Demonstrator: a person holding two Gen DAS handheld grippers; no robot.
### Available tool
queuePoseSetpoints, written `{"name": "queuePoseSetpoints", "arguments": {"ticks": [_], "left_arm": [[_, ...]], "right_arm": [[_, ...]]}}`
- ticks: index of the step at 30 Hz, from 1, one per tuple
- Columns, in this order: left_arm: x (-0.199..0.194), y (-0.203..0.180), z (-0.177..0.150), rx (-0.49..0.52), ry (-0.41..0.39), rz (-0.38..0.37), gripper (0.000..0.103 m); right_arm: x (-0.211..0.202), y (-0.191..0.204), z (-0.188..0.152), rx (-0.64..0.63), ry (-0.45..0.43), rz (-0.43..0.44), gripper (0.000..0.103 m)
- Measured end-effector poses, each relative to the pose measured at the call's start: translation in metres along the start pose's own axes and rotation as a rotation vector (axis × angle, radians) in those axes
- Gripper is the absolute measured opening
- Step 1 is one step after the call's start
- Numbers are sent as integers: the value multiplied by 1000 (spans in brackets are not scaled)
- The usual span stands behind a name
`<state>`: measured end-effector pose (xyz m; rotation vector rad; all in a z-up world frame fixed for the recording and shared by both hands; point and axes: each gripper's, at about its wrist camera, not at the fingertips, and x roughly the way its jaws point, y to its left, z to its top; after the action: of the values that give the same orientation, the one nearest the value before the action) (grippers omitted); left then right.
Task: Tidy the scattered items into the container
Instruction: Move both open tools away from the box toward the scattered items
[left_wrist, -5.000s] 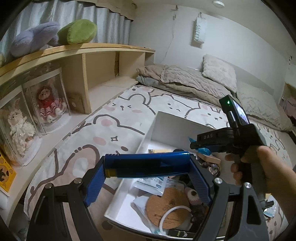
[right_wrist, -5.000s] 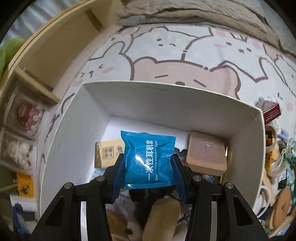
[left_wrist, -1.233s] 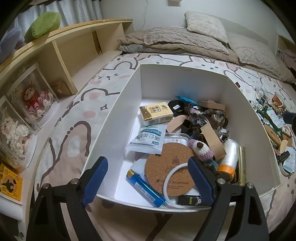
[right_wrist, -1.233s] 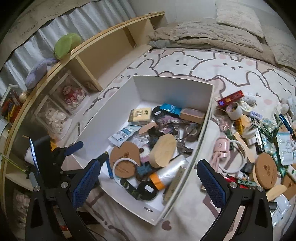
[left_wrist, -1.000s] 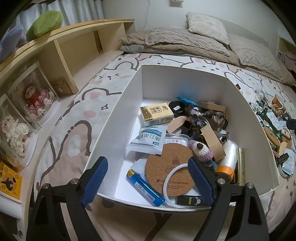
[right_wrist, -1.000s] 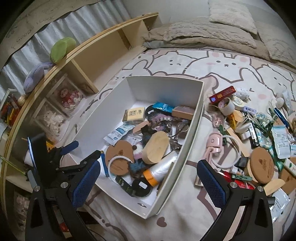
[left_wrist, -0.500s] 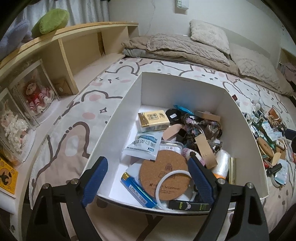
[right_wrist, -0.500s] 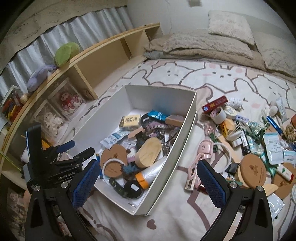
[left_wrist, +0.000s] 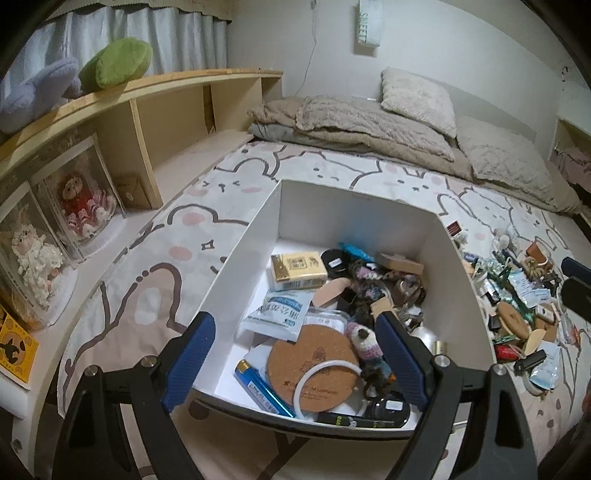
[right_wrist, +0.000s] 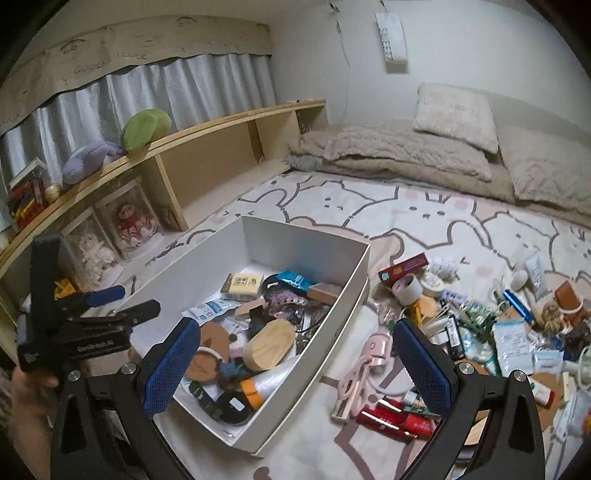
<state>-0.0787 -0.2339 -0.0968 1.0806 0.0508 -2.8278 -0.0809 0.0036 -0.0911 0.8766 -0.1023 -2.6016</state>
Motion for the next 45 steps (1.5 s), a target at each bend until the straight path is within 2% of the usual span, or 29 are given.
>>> {"name": "queuePoseSetpoints", "arguments": {"ticks": [2, 5, 12, 19, 29, 35, 45], "left_arm": [[-7, -2, 2, -2, -26, 0, 100], [-18, -5, 5, -2, -68, 2, 103], [-37, -12, 10, -19, -117, -69, 103], [-52, -26, 12, 2, -154, -91, 103], [-67, -39, 14, 7, -184, -125, 103], [-81, -51, 10, 20, -198, -158, 103], [-111, -74, 5, 37, -223, -168, 103]], "right_arm": [[-2, 0, 0, -9, -8, -2, 103], [-7, 1, -1, -27, -26, -7, 103], [-22, 2, -2, -64, -68, -24, 103], [-38, -6, 0, -59, -113, -35, 103], [-61, -23, -6, -82, -150, -111, 103], [-88, -32, -8, -82, -177, -150, 103], [-138, -52, -19, -69, -224, -215, 103]]}}
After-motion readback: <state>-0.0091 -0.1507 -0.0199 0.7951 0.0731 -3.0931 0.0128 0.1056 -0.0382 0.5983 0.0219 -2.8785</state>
